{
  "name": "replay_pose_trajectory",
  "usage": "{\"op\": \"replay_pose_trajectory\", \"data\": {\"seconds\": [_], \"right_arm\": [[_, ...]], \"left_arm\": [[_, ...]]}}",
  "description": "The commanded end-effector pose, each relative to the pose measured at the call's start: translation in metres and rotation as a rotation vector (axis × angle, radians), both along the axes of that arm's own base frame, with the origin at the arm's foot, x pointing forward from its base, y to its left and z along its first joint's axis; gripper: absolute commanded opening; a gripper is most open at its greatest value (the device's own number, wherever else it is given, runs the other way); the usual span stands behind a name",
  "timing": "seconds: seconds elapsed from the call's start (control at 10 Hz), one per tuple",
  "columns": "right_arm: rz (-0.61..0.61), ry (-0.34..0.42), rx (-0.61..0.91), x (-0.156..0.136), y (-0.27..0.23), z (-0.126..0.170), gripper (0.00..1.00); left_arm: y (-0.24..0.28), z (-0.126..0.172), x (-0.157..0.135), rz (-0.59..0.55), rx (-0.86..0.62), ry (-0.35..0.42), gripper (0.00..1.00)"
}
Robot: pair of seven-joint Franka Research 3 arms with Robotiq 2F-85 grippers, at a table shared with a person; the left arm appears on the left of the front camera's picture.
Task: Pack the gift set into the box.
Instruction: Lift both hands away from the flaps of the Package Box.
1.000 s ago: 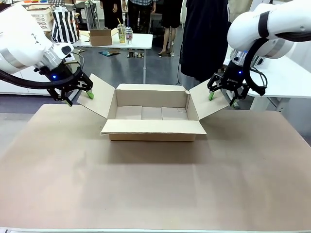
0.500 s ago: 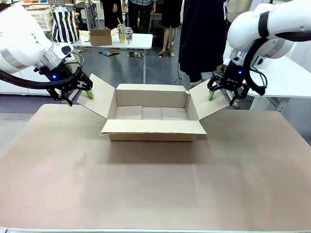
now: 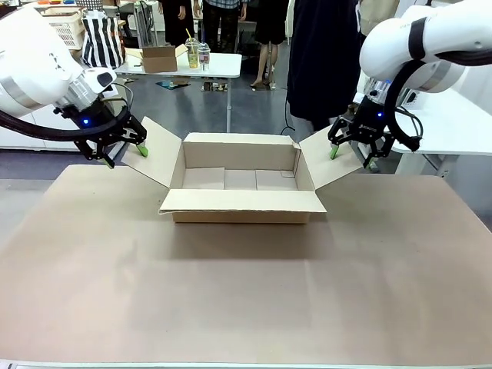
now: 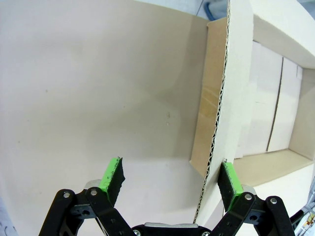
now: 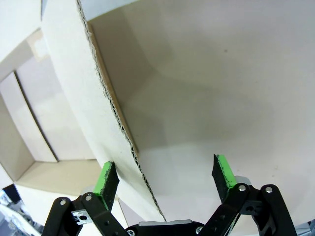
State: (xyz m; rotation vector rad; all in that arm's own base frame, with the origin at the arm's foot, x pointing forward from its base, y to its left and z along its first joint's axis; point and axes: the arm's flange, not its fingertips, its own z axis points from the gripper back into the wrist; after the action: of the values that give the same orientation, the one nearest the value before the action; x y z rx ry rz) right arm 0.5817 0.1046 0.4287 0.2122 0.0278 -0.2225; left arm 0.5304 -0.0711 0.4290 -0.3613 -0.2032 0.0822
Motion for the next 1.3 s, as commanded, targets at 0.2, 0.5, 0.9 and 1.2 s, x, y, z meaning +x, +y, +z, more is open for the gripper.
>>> {"op": "replay_pose_trajectory", "data": {"seconds": [0.2,0.5,0.9,1.2], "right_arm": [[-0.010,0.005,-0.022,0.0004,0.0006,0.0039,1.00],[-0.010,0.005,-0.022,0.0004,0.0006,0.0039,1.00],[-0.010,0.005,-0.022,0.0004,0.0006,0.0039,1.00],[-0.010,0.005,-0.022,0.0004,0.0006,0.0039,1.00]], "left_arm": [[-0.0006,0.0020,-0.0019,0.015,0.018,-0.002,1.00],[-0.0006,0.0020,-0.0019,0.015,0.018,-0.002,1.00],[-0.0006,0.0020,-0.0019,0.015,0.018,-0.002,1.00],[-0.0006,0.0020,-0.0019,0.015,0.018,-0.002,1.00]]}}
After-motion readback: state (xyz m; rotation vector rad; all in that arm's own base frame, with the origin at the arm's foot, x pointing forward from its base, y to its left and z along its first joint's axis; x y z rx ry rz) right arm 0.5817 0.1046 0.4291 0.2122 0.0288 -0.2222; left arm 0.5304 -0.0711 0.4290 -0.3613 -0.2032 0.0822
